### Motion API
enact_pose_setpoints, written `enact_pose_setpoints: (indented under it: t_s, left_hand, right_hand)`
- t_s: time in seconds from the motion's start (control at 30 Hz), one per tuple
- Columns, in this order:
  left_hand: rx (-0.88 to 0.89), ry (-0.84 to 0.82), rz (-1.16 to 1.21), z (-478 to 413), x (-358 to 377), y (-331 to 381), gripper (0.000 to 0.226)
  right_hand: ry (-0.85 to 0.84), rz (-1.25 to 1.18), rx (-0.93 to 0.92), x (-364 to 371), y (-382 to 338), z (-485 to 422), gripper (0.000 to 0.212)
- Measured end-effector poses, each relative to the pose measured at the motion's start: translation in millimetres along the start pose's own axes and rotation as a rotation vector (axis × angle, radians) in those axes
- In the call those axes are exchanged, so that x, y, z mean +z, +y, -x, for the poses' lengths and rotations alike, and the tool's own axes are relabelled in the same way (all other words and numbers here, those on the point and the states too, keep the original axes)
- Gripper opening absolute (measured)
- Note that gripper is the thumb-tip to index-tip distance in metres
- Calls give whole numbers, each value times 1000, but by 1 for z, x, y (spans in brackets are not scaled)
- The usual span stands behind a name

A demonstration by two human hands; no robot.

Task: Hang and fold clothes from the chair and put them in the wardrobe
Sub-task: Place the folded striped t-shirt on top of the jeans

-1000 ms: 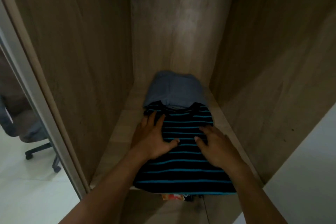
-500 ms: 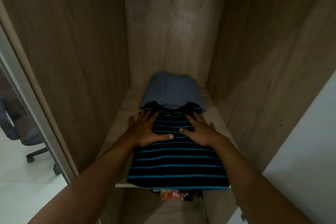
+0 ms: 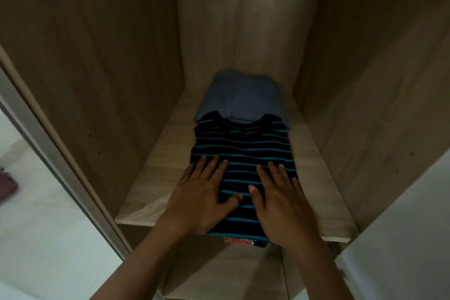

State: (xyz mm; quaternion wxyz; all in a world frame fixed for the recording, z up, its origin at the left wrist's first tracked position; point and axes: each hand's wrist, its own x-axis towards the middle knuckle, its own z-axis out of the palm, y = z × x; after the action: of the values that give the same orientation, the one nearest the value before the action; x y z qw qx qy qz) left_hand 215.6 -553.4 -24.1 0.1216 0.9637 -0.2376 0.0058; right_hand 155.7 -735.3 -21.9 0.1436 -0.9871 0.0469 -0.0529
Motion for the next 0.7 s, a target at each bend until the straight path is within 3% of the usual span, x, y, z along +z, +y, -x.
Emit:
enact_pose_setpoints:
  t_s: [0.1,0.23,0.4,0.5,0.6,0.7]
  left_hand:
    - [11,18,-1,0,0,-1,98]
    - [11,138,2,6,2,-2,94]
    - [1,160,3,11,0,2,98]
    - [-7,156,71,28,-10,-4,100]
    - [1,212,131,76,-28,-10,84]
    - [-70,262,116,151,-42,-26,68]
  right_hand:
    - [-5,7,-5,0,-1,-1,86]
    - [-47,22,4,1,2,-4,62]
    - [-81,-17,5,-1,2,-5,61]
    - [-88,-187,-21,-12,-4,2,62]
    - [14,-331,-71,-30,-21,26,60]
    - [25,-234,-142,-28,-63,66,56]
